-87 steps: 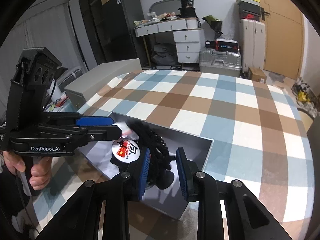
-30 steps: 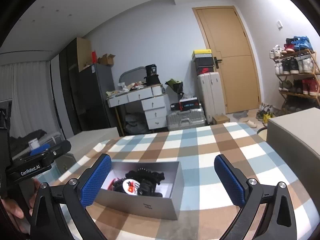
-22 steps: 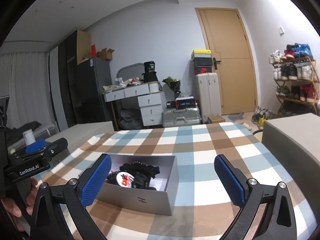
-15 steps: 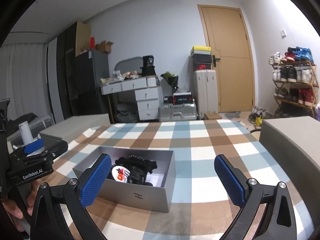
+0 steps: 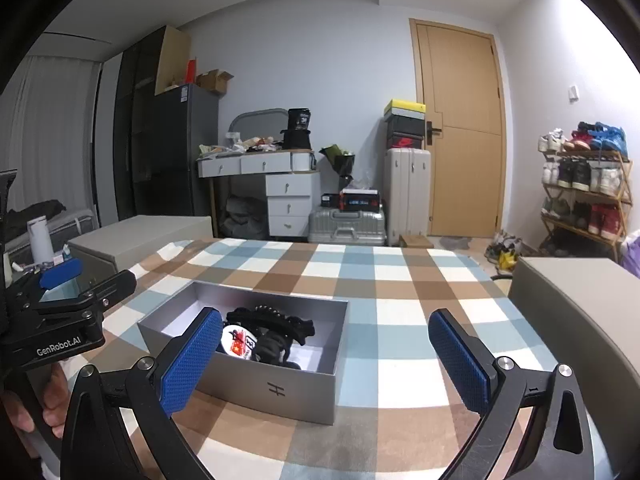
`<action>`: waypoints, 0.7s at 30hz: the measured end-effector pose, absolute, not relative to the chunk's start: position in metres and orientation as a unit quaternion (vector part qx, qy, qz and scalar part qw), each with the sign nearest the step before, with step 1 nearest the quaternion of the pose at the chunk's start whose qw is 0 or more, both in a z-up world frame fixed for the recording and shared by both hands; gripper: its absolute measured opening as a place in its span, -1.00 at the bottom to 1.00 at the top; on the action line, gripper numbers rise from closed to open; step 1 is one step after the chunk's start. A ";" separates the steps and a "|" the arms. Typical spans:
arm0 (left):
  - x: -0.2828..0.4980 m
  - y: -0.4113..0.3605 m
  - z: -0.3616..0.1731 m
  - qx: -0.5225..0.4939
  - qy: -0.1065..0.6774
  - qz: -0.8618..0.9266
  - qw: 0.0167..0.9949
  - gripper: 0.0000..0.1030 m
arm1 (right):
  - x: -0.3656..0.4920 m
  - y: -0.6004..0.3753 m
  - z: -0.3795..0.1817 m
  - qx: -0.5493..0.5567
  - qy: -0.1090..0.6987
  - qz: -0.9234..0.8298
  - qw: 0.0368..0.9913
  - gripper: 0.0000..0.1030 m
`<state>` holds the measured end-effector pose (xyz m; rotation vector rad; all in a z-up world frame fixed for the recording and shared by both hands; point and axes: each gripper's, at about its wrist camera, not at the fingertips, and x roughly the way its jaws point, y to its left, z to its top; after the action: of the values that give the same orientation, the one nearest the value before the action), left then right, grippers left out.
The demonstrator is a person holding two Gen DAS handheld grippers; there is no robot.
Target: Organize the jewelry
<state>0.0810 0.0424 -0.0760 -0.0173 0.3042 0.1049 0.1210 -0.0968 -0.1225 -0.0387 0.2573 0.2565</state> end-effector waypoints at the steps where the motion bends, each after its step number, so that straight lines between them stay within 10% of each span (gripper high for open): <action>1: 0.082 0.043 -0.077 -0.009 0.152 0.053 0.987 0.98 | 0.121 -0.097 -0.123 -0.018 0.129 0.128 0.983 1.00; 21: 0.082 0.042 -0.076 -0.009 0.153 0.053 0.987 0.98 | 0.125 -0.098 -0.121 -0.016 0.135 0.131 0.982 1.00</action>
<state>0.0818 0.0415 -0.0764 -0.0177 0.3066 0.1065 0.1247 -0.0980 -0.1212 -0.0318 0.2716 0.2639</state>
